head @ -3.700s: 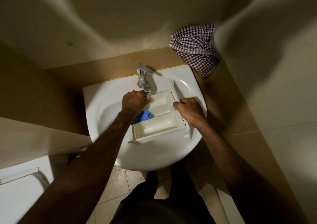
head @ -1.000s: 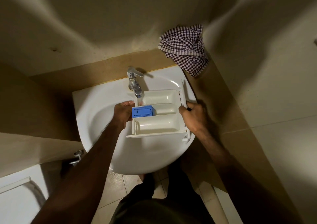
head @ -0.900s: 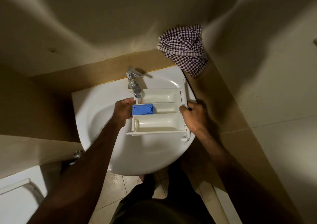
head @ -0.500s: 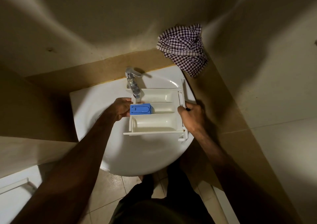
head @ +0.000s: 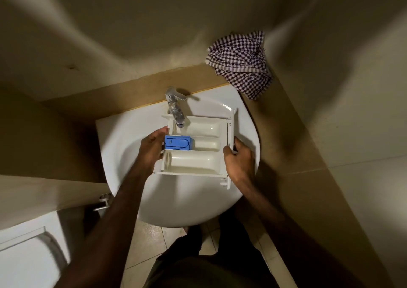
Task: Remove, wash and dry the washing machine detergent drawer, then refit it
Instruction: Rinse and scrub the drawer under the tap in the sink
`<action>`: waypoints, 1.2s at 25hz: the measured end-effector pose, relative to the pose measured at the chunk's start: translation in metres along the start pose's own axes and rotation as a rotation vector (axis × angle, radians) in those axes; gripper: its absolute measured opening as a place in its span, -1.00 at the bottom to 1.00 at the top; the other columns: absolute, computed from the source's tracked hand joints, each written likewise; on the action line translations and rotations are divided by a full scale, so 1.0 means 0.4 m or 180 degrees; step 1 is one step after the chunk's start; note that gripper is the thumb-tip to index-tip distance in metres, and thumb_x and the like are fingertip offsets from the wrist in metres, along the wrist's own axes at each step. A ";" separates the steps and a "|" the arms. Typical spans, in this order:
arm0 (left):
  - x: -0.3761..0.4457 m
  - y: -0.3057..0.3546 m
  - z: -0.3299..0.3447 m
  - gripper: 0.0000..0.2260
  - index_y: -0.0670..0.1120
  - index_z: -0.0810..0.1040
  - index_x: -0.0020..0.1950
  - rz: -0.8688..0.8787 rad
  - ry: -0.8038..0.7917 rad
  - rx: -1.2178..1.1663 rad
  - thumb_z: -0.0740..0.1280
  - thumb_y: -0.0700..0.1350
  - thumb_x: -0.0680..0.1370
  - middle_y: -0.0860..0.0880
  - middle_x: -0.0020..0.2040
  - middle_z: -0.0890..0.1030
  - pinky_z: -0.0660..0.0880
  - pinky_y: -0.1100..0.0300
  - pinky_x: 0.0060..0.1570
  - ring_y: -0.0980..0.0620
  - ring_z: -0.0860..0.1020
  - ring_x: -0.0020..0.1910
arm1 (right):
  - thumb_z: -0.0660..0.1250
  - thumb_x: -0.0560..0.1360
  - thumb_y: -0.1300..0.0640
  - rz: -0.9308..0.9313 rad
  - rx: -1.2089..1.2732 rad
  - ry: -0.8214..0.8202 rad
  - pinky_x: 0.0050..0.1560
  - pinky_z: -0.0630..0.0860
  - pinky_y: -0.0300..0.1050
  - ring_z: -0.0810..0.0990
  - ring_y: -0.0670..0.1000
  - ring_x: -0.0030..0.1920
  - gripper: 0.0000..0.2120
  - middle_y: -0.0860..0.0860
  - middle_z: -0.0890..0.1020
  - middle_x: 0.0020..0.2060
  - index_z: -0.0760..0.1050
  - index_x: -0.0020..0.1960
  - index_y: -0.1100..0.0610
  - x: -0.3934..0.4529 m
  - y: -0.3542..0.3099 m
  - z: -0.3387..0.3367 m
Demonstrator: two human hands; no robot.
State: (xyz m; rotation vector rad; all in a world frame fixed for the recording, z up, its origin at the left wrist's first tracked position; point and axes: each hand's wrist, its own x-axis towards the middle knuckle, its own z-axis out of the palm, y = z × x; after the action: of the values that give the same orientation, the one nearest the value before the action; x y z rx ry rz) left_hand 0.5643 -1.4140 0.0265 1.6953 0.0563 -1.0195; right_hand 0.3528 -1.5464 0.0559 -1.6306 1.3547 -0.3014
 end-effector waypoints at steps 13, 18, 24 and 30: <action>-0.045 0.005 -0.087 -0.57 0.22 0.63 0.32 0.0511 -0.0181 0.1480 0.36 0.36 0.53 -0.01 0.16 0.68 0.71 -0.09 -0.26 -0.09 0.65 0.07 | 0.36 0.40 -0.33 0.0494 0.0262 -0.0522 0.11 0.69 0.25 0.71 0.06 0.05 -0.39 -0.05 0.72 0.02 0.53 0.32 -0.01 -0.028 0.016 0.019; -0.003 0.057 -0.138 -0.62 0.16 0.70 0.23 0.0401 -0.0706 0.1861 0.39 0.31 0.52 -0.08 0.13 0.70 0.71 -0.14 -0.13 -0.10 0.69 0.03 | 0.48 0.26 -0.43 0.1156 0.1004 -0.0382 -0.12 0.75 0.17 0.60 0.20 0.29 0.09 0.06 0.52 0.40 0.16 0.67 -0.10 -0.020 -0.002 -0.016; 0.037 0.135 -0.110 -0.48 0.17 0.74 0.14 0.0537 -0.1295 0.2106 0.52 0.41 0.30 0.16 0.07 0.74 0.56 0.26 0.06 0.17 0.65 0.15 | 0.49 0.50 -0.18 0.0790 0.0111 -0.0810 -0.01 0.57 -0.03 0.59 0.00 -0.04 -0.54 -0.03 0.63 -0.13 0.68 0.10 0.23 0.031 -0.040 -0.086; 0.096 0.169 -0.098 -0.39 0.26 0.73 0.11 0.0419 -0.1487 0.2591 0.52 0.53 0.17 0.16 0.17 0.71 0.55 -0.17 0.32 0.06 0.63 0.25 | 0.39 0.59 -0.26 0.0727 -0.0954 -0.2102 0.02 0.71 0.10 0.60 0.08 0.20 -0.45 -0.08 0.57 0.21 0.52 0.47 0.01 0.065 -0.107 -0.072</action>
State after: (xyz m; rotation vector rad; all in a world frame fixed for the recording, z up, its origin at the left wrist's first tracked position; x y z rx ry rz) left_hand 0.6458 -1.4262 0.0547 2.0709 -0.8658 -1.4191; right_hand 0.3686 -1.5867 0.0945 -1.5892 1.0780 0.5592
